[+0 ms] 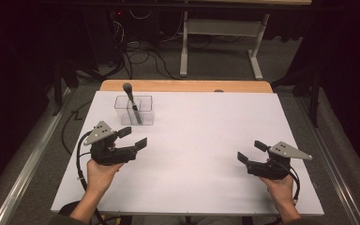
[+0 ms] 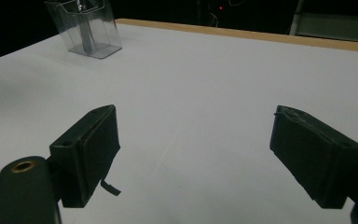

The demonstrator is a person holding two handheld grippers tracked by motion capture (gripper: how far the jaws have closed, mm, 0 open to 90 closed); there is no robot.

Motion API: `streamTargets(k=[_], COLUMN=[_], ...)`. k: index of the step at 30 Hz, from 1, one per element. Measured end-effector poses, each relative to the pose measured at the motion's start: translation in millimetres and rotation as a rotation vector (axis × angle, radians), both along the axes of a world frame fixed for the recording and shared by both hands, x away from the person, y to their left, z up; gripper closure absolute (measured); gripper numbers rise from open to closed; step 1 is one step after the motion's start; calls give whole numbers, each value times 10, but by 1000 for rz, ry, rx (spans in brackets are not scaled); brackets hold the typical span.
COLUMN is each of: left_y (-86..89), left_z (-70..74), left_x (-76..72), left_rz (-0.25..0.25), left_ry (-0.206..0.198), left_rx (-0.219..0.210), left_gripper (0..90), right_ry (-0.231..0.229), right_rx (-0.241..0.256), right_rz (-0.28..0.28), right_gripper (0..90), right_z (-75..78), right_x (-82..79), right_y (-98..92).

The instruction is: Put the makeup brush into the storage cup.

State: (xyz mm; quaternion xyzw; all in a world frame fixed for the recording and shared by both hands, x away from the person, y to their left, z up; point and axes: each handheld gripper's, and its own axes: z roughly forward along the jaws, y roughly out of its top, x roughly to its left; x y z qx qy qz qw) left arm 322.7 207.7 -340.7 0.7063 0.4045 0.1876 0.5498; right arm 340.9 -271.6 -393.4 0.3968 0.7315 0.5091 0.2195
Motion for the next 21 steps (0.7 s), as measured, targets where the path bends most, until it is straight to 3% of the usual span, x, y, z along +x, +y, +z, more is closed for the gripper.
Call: streamTargets(k=[21], left_y=[-167], left_z=[-166], left_x=[-1], left_rz=[-35], left_ry=[24], left_rx=[25], left_gripper=[236], right_ry=[1], right_rx=[4], right_rz=[3], right_gripper=[172], right_z=[5], right_x=[4], right_y=[-7])
